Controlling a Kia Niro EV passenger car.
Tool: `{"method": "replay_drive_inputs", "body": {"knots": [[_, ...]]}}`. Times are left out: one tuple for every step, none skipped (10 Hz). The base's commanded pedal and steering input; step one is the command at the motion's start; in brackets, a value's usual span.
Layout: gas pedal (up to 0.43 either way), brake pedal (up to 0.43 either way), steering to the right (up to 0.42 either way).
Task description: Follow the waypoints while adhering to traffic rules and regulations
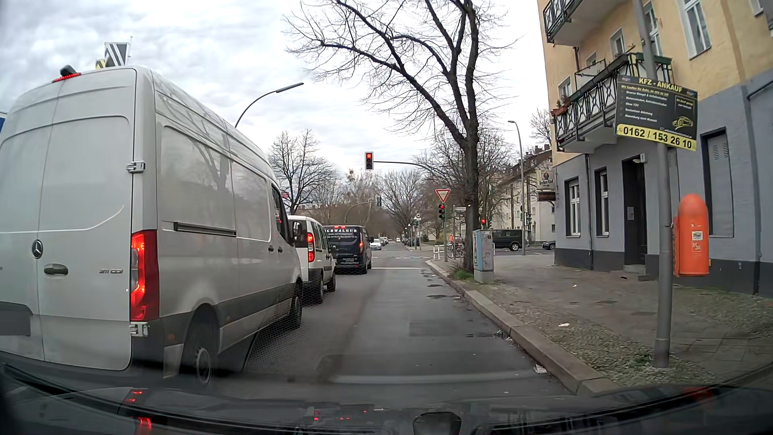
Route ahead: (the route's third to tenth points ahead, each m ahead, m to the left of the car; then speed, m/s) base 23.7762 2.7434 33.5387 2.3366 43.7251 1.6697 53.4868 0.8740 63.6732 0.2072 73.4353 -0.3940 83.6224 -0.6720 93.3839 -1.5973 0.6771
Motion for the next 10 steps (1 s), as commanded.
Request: {"method": "replay_drive_inputs", "body": {"knots": [[0.0,0.189,-0.008],[0.0,0.195,-0.008],[0.0,0.195,-0.008],[0.0,0.195,-0.008],[0.0,0.201,-0.008],[0.0,0.201,-0.008],[0.0,0.201,-0.008],[0.0,0.201,-0.008],[0.0,0.207,-0.008],[0.0,0.207,-0.008]]}}
